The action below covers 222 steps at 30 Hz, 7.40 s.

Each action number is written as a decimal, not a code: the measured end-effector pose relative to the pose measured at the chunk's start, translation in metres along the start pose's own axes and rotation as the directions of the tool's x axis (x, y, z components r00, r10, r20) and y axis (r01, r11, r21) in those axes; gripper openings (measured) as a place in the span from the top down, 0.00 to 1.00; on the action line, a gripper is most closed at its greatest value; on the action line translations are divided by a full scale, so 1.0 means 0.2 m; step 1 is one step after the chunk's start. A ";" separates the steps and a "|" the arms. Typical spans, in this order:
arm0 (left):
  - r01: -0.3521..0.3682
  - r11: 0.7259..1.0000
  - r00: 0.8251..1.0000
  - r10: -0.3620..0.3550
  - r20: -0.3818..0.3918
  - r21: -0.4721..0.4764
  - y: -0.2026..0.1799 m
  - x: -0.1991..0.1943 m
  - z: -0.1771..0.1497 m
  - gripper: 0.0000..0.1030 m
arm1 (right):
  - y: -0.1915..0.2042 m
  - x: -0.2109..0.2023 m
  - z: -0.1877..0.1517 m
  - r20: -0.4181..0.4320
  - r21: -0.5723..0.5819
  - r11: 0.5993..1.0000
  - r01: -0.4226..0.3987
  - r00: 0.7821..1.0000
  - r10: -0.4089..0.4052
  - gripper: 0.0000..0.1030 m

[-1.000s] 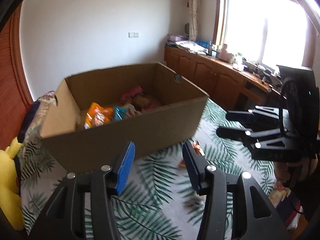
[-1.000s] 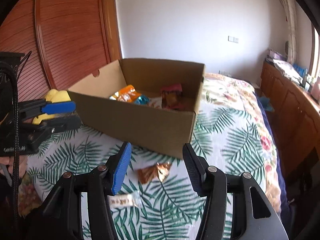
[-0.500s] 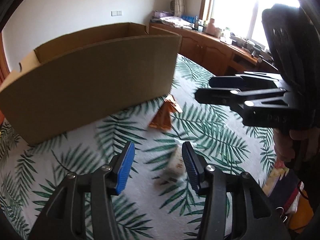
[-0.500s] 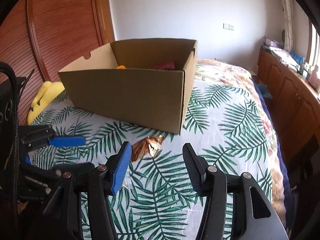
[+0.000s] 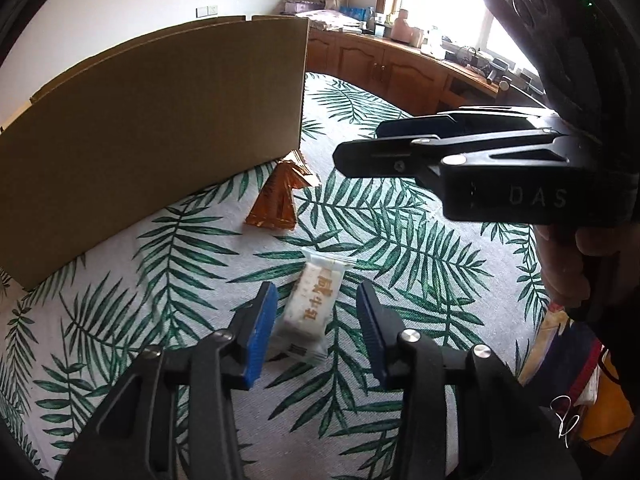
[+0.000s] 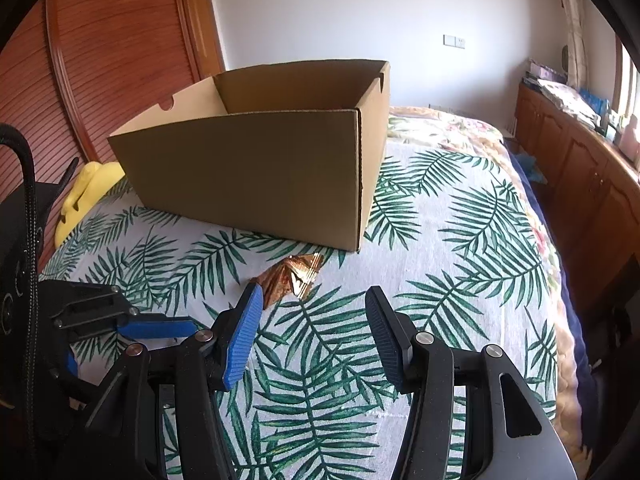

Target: Organize snacks

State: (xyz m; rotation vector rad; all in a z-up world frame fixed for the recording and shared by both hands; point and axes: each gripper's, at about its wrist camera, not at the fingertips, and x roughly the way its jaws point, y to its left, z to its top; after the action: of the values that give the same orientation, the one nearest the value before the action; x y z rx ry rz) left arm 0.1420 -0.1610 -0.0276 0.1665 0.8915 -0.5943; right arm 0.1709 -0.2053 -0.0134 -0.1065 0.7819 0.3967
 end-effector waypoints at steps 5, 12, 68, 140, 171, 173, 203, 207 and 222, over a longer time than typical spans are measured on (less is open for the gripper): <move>0.004 1.000 1.000 -0.004 0.000 0.005 0.00 0.00 0.00 0.77 | 0.01 0.03 -0.01 -0.013 -0.002 1.000 -0.007 1.000 0.007 0.47; 0.013 1.000 1.000 -0.013 0.021 -0.015 0.10 -0.11 -0.03 0.82 | 0.01 0.08 -0.02 -0.034 0.019 0.999 -0.034 0.999 0.035 0.47; -0.092 0.987 0.968 0.120 0.222 -0.132 0.45 -0.45 0.17 0.82 | 0.17 -0.04 0.18 0.070 -0.026 0.999 -0.022 0.997 0.024 0.76; -0.237 0.948 0.912 0.292 0.288 -0.213 0.76 -0.52 0.41 0.67 | 0.29 0.01 0.58 0.195 -0.078 0.997 -0.016 0.980 0.031 0.66; -0.379 0.880 0.826 0.461 0.325 -0.284 0.42 -0.86 0.02 0.21 | 0.43 -0.41 0.23 0.277 0.025 0.988 0.155 0.948 -0.156 0.00; -0.386 0.879 0.826 0.464 0.320 -0.280 0.39 -0.88 -0.01 0.21 | 0.44 -0.44 0.21 0.288 0.029 0.986 0.163 0.943 -0.164 0.00; -0.371 0.872 0.777 0.480 0.409 -0.319 0.06 -1.19 -0.29 0.21 | 0.59 -0.96 -0.09 0.417 0.078 0.985 0.157 0.892 -0.175 0.00; -0.368 0.873 0.780 0.477 0.405 -0.321 0.05 -1.18 -0.33 0.21 | 0.60 -0.97 -0.13 0.427 0.088 0.981 0.172 0.883 -0.193 0.00; -0.369 0.865 0.790 0.485 0.376 -0.339 0.06 -1.16 -0.37 0.21 | 0.61 -0.99 -0.19 0.447 0.093 0.977 0.189 0.869 -0.211 0.00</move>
State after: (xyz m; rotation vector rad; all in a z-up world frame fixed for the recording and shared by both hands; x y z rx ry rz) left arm -0.0124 -0.0263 0.1029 -0.0031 0.4381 -0.0715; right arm -0.0272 -0.1621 0.1054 -0.0463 0.3084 0.1913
